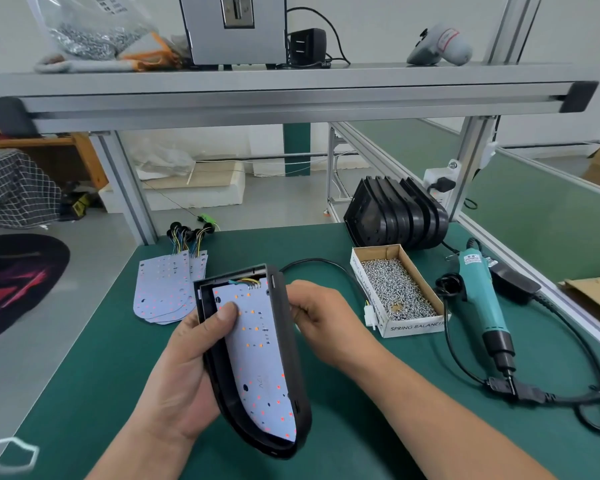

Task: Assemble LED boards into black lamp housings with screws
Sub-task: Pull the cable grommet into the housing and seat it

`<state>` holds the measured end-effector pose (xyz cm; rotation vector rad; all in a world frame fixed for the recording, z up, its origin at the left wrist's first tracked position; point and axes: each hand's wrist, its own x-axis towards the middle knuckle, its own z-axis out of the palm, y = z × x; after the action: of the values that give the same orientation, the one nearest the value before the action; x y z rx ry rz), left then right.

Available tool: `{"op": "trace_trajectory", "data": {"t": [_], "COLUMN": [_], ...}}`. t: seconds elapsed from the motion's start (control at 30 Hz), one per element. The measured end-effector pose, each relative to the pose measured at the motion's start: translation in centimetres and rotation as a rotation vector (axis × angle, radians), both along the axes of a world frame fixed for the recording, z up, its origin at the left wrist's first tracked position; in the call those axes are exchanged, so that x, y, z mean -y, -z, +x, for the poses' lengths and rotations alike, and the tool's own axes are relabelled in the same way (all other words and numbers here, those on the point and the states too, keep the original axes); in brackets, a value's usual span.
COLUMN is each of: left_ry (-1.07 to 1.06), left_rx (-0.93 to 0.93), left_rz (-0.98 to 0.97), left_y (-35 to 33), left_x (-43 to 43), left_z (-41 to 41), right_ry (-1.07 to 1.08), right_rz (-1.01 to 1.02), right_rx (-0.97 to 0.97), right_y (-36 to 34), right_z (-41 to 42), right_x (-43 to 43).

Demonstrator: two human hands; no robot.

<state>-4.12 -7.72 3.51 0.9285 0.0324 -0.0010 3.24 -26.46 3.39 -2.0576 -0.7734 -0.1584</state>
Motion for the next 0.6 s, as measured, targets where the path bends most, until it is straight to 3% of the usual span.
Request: {"op": "trace_trajectory", "data": {"t": [0.33, 0.5, 0.6], "left_ry": [0.052, 0.148, 0.192], "left_rx": [-0.032, -0.180, -0.154], "left_rz": [0.025, -0.293, -0.342], "left_y": [0.9, 1.9, 2.1], "left_x": [-0.8, -1.3, -1.1], "left_z": [1.1, 1.6, 1.9], "right_ry": [0.032, -0.012, -0.060], "right_rz": [-0.086, 0.128, 0.214], "right_rx": [0.018, -0.096, -0.141], "right_y": [0.9, 0.1, 0.1], "right_z": [1.2, 0.1, -0.9], "right_x": [1.4, 1.0, 0.1]}}
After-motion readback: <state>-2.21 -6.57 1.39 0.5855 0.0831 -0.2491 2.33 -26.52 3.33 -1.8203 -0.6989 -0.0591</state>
